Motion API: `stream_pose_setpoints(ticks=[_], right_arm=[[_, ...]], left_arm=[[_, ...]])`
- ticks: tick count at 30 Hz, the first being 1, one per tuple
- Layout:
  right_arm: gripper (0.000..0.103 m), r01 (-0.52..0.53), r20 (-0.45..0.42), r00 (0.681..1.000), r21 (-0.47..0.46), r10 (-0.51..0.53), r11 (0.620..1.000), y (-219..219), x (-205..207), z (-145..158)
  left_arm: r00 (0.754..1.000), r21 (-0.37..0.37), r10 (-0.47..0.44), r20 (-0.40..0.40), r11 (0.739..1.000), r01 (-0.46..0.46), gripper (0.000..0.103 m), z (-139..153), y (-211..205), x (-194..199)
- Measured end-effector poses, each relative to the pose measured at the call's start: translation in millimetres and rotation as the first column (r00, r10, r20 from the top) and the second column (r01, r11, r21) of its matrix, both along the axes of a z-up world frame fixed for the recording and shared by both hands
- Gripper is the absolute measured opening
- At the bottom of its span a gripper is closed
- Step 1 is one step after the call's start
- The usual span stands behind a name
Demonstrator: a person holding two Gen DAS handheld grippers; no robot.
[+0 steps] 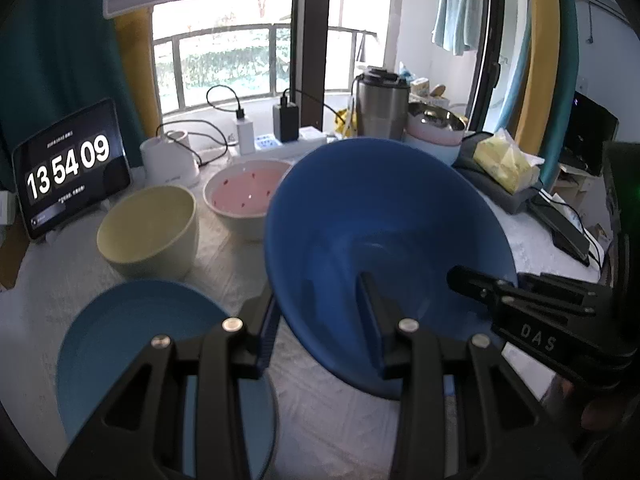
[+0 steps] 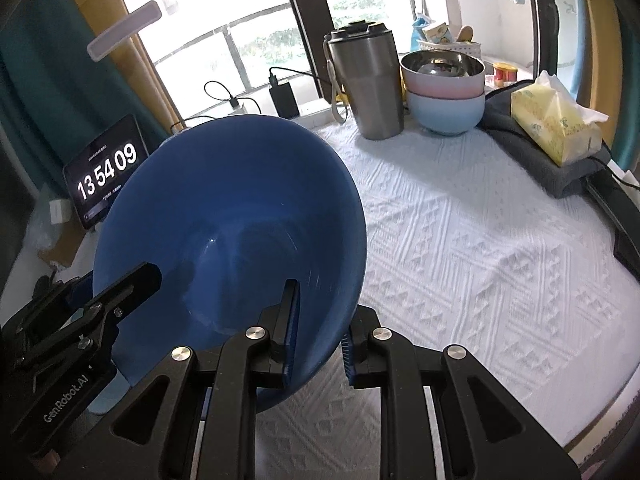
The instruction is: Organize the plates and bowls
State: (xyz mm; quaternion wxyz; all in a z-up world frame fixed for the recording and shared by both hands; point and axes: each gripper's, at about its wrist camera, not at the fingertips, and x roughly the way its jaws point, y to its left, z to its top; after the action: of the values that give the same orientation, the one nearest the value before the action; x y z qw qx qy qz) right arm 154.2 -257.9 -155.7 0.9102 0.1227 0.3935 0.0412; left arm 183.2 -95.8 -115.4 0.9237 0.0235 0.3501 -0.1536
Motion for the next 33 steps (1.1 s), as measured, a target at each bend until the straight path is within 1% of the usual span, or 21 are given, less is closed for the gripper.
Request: stream_pose_setpoints(ticks=[7, 13, 15, 18, 28, 33], right_arm=[[0.02, 0.004, -0.022, 1.0, -0.004, -0.004, 1.0, 4.9, -8.8, -2.0], [0.021, 0.026, -0.04, 0.999, -0.007, -0.026, 1.0, 3.8, -11.6, -2.2], [0.022, 0.027, -0.033, 0.999, -0.013, -0.027, 1.0, 4.7, -14.4, 0.5], [0.023, 0.028, -0.023, 0.999, -0.016, -0.028, 0.999, 6.1, -17.1, 3.7], [0.024, 0.045, 0.008, 0.999, -0.031, -0.045, 0.998, 9.2, -27.0, 15.7], [0.025, 0.064, 0.028, 0.998, -0.042, -0.063, 0.997, 8.0, -31.9, 23.4]], left_arm=[[0.999, 0.005, -0.002, -0.045, 1.0, 0.002, 0.039, -5.5, 2.9, -6.6], [0.997, 0.024, 0.019, -0.081, 1.0, -0.017, 0.039, -11.1, 7.7, -7.3], [0.997, 0.024, 0.028, -0.075, 0.999, -0.027, 0.042, -10.2, 11.1, -9.9], [0.998, 0.019, 0.039, -0.055, 0.999, -0.038, 0.044, -5.8, 16.0, -14.2], [0.998, 0.004, 0.058, -0.019, 0.998, -0.058, 0.044, 5.7, 29.9, -24.1], [0.997, -0.006, 0.071, 0.016, 0.997, -0.071, 0.044, 15.3, 38.5, -28.2]])
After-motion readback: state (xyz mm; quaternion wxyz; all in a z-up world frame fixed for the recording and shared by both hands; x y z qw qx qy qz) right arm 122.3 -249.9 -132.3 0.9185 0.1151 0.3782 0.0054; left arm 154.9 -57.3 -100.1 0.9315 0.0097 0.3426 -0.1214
